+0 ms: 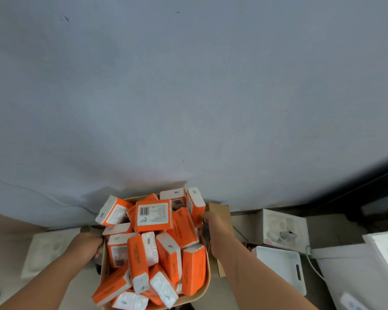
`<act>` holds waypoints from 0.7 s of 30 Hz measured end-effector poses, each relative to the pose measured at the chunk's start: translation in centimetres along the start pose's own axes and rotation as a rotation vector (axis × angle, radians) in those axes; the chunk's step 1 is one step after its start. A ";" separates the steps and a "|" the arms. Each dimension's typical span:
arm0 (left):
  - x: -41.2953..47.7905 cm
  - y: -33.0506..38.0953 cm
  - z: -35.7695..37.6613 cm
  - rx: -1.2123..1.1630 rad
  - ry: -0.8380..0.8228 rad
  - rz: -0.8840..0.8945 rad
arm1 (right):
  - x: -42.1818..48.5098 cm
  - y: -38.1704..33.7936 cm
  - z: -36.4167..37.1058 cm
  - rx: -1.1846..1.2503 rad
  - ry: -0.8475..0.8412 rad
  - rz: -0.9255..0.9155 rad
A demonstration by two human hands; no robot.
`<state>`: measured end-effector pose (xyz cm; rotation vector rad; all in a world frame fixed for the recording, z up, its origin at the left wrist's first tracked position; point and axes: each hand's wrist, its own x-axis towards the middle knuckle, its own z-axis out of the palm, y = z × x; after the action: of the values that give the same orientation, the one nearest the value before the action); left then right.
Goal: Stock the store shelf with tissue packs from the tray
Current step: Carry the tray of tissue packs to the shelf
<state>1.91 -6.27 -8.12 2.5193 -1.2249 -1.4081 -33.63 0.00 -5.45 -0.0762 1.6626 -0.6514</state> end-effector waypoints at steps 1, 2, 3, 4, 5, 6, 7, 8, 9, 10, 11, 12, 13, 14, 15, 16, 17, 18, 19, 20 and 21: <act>-0.6 -0.2 -0.3 -0.020 0.001 -0.012 | -0.6 -0.3 0.1 0.004 -0.005 -0.008; -1.5 -0.3 -0.6 -0.054 0.010 -0.018 | -1.2 -0.5 0.3 0.002 -0.009 -0.019; -2.5 -0.3 -1.0 -0.095 0.020 -0.015 | -1.9 -1.0 0.4 -0.007 -0.001 -0.034; -3.4 -0.3 -1.4 -0.129 0.032 -0.010 | -2.6 -1.5 0.5 -0.019 0.021 -0.059; -4.1 -0.4 -1.9 -0.158 0.038 -0.006 | -3.3 -2.1 0.7 -0.034 0.040 -0.085; -4.9 -0.5 -2.5 -0.182 0.042 -0.006 | -4.0 -2.9 1.1 -0.051 0.047 -0.104; -5.6 -0.5 -3.2 -0.204 0.055 0.000 | -4.8 -3.7 1.6 -0.071 0.037 -0.123; -6.5 -0.4 -4.1 -0.224 0.069 0.009 | -5.6 -4.6 2.3 -0.101 0.013 -0.143; -7.4 -0.3 -5.1 -0.249 0.083 0.017 | -6.3 -5.4 3.2 -0.135 -0.019 -0.168; -8.4 -0.1 -6.0 -0.269 0.098 0.020 | -7.1 -6.0 4.1 -0.169 -0.050 -0.195; -9.3 -0.2 -7.0 -0.297 0.107 0.024 | -7.9 -6.6 5.0 -0.195 -0.070 -0.221; -10.4 -0.2 -8.0 -0.334 0.118 0.025 | -9.0 -6.9 5.9 -0.217 -0.086 -0.234; -11.2 -0.7 -9.0 -0.376 0.129 0.020 | -10.1 -7.1 6.8 -0.236 -0.106 -0.243; -11.9 -1.2 -10.1 -0.407 0.140 0.010 | -11.3 -7.2 7.6 -0.249 -0.131 -0.243; -12.5 -1.8 -11.2 -0.422 0.146 0.000 | -12.3 -7.4 8.5 -0.264 -0.159 -0.250; -13.1 -2.5 -12.3 -0.432 0.153 -0.013 | -13.5 -7.6 9.5 -0.281 -0.186 -0.268; -13.8 -3.2 -13.5 -0.442 0.169 -0.025 | -14.4 -7.7 10.5 -0.297 -0.220 -0.299; -14.5 -4.1 -14.6 -0.448 0.190 -0.034 | -15.2 -7.9 11.7 -0.323 -0.261 -0.324; -15.2 -5.1 -15.8 -0.460 0.216 -0.038 | -16.0 -7.9 13.1 -0.358 -0.305 -0.348; -15.9 -6.1 -16.8 -0.484 0.252 -0.036 | -16.8 -7.7 14.5 -0.389 -0.352 -0.370; -16.8 -7.3 -17.8 -0.511 0.284 -0.029 | -17.2 -7.4 16.0 -0.418 -0.401 -0.394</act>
<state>14.48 3.26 12.01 2.2743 -0.6761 -1.1310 -17.43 -5.10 12.37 -0.8005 1.3745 -0.5246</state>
